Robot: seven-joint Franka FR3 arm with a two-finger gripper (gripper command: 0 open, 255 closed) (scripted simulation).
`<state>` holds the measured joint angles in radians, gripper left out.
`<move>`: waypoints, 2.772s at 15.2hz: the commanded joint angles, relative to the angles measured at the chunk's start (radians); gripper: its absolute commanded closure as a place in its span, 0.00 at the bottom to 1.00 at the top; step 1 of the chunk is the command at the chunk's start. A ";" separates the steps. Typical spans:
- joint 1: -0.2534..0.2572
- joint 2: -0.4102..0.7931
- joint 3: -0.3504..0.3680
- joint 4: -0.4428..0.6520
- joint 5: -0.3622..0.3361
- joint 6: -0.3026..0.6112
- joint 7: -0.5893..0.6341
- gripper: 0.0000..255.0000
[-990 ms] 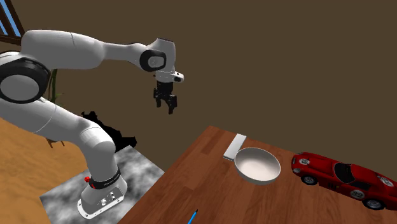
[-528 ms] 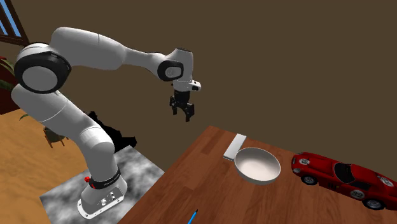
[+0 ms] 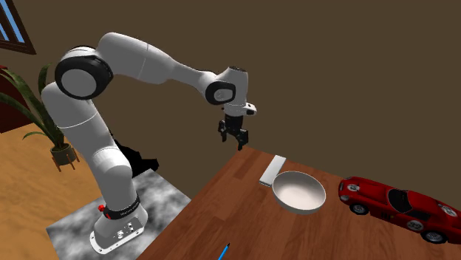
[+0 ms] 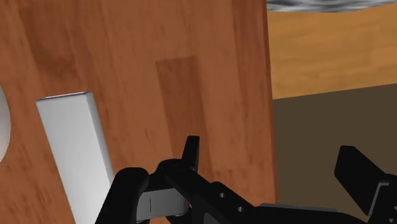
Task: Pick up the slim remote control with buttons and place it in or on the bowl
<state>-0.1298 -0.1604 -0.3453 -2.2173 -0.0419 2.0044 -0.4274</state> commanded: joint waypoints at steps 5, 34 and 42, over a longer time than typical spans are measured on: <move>-0.036 0.218 -0.059 0.160 0.081 0.063 -0.140 0.00; -0.175 0.634 -0.052 0.490 0.272 0.138 -0.343 1.00; -0.173 0.620 -0.056 0.499 0.265 0.118 -0.338 1.00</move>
<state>-0.3038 0.4668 -0.3994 -1.7200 0.2261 2.1299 -0.7675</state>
